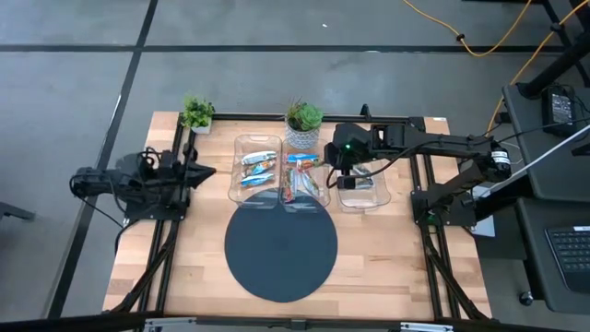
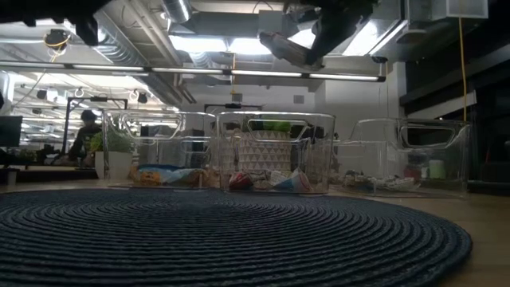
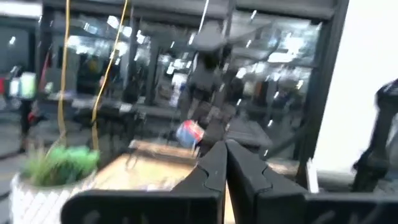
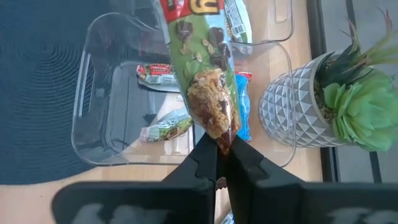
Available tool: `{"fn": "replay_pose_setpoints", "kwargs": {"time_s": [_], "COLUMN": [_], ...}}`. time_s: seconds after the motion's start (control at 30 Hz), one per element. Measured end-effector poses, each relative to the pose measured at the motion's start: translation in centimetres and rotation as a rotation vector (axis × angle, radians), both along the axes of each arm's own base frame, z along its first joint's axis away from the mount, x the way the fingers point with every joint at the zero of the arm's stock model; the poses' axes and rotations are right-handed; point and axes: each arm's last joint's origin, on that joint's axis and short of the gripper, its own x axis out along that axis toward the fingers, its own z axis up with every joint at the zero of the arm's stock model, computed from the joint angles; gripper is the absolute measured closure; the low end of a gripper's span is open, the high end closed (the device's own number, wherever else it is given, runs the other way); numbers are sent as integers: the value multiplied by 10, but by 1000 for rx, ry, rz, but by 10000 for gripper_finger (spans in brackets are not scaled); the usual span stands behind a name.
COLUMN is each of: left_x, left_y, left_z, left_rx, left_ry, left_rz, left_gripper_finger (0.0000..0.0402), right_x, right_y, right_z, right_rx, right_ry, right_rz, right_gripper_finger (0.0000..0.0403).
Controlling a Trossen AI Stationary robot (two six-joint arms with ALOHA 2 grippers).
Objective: Pick and place Granola Bars by type
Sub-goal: Put the red granola bar into the middle transparent bin
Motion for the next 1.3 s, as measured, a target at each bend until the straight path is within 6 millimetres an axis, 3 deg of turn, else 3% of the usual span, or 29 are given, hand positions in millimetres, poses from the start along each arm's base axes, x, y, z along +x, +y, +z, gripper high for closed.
{"fn": "replay_pose_setpoints", "kwargs": {"time_s": [0.23, 0.53, 0.7, 0.97, 1.3], "left_x": [6, 26, 28, 29, 29], "left_y": [2, 10, 12, 12, 12], "left_z": [-9, -69, -84, -85, -85], "left_rx": [2, -90, -62, 93, 97], "left_ry": [-52, 48, 208, 237, 237], "left_rz": [-39, -58, -18, 4, -4], "left_gripper_finger": [400, 400, 400, 398, 400], "right_x": [4, 6, 6, 10, 37], "right_y": [-2, -3, -3, -3, -3], "right_z": [-4, -7, -7, -9, -60], "right_rx": [27, 31, 39, 31, 176], "right_ry": [3, 9, 7, 7, 191], "right_rz": [-43, -47, -59, -43, 3], "right_gripper_finger": [384, 384, 384, 384, 384]}}
